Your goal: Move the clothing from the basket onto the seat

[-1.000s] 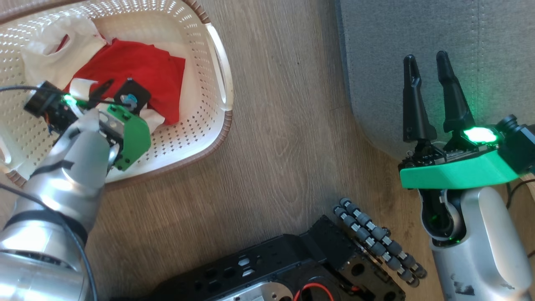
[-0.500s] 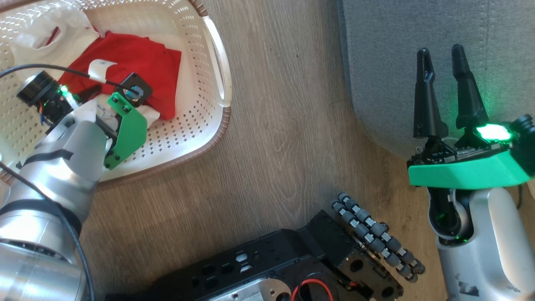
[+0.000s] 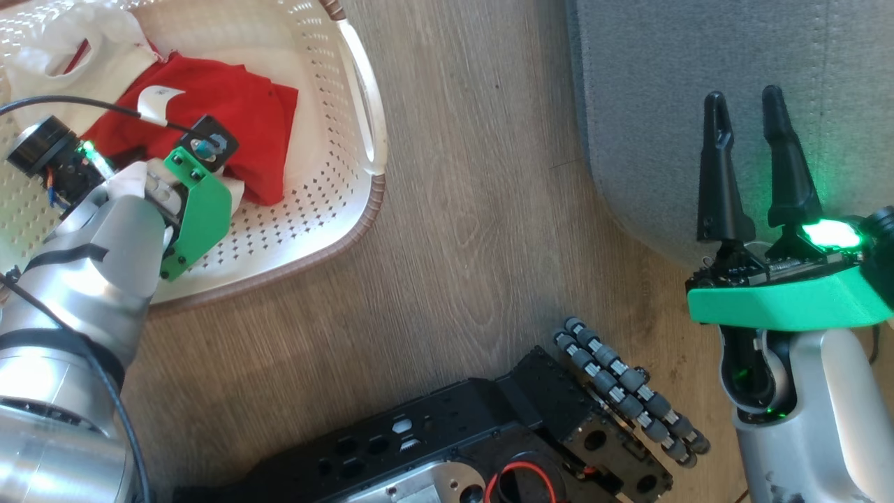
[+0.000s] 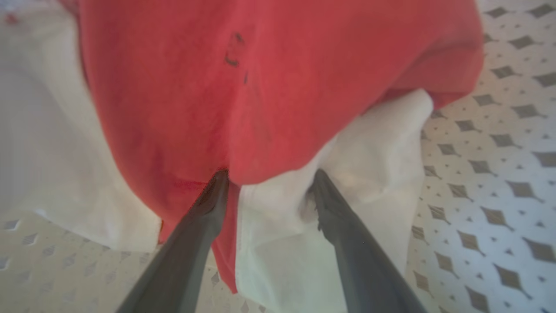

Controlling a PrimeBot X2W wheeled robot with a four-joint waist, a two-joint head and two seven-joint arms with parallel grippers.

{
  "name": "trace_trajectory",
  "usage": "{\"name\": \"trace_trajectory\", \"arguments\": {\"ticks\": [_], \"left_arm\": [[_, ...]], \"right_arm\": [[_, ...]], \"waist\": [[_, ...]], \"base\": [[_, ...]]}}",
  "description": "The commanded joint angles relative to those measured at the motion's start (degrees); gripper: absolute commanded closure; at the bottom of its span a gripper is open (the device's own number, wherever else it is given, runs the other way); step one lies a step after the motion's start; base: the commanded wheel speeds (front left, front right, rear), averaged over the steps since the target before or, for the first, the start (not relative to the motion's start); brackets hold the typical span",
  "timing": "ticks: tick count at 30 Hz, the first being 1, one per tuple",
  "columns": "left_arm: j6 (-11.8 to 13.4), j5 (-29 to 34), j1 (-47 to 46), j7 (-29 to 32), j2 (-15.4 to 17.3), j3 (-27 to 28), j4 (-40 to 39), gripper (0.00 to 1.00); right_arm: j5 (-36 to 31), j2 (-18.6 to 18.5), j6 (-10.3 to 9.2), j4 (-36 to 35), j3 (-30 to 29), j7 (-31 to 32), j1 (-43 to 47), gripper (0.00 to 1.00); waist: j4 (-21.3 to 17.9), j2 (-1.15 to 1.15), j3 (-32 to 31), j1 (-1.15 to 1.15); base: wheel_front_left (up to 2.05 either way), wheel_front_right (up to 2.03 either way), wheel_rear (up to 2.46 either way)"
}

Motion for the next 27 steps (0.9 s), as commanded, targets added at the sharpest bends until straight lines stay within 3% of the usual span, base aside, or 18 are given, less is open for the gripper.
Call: {"name": "trace_trajectory", "arguments": {"ticks": [1, 5, 7, 9, 27], "left_arm": [[-0.13, -0.37, 0.47, 0.19, 1.37, 0.5, -0.37, 0.0], [-0.28, -1.11, 0.41, 0.41, 1.34, 0.45, -0.37, 0.0], [-0.49, -1.53, 0.4, 0.51, 1.24, 0.42, -0.37, 0.15], [-0.82, -1.95, 0.29, 0.07, 1.0, 0.3, -0.37, 1.0], [0.18, -5.53, 0.38, -6.21, 1.85, 0.77, -0.37, 1.0]], "right_arm": [[-0.12, -0.37, -0.01, -1.24, 0.61, -0.36, 3.24, 0.0], [-0.94, -0.37, -0.01, -1.95, 0.67, -0.36, 3.61, 0.0], [-1.39, -0.37, -0.01, -2.35, 0.52, -0.36, 3.86, 0.0], [-1.61, -0.37, -0.01, -2.63, 0.3, -0.36, 4.07, 0.0], [0.53, -0.37, -0.01, -0.96, 2.16, -0.36, -1.44, 0.0]], "waist": [[0.2, 0.0, 0.16, 0.0], [0.81, 0.0, 0.39, 0.0], [1.16, 0.0, 0.45, 0.0], [1.39, 0.0, 0.5, 0.0], [0.65, 0.0, -2.33, 0.0]], "base": [[0.0, 0.0, 0.0], [0.0, 0.0, 0.0], [0.0, 0.0, 0.0], [0.0, 0.0, 0.0], [0.0, 0.0, 0.0]]}}
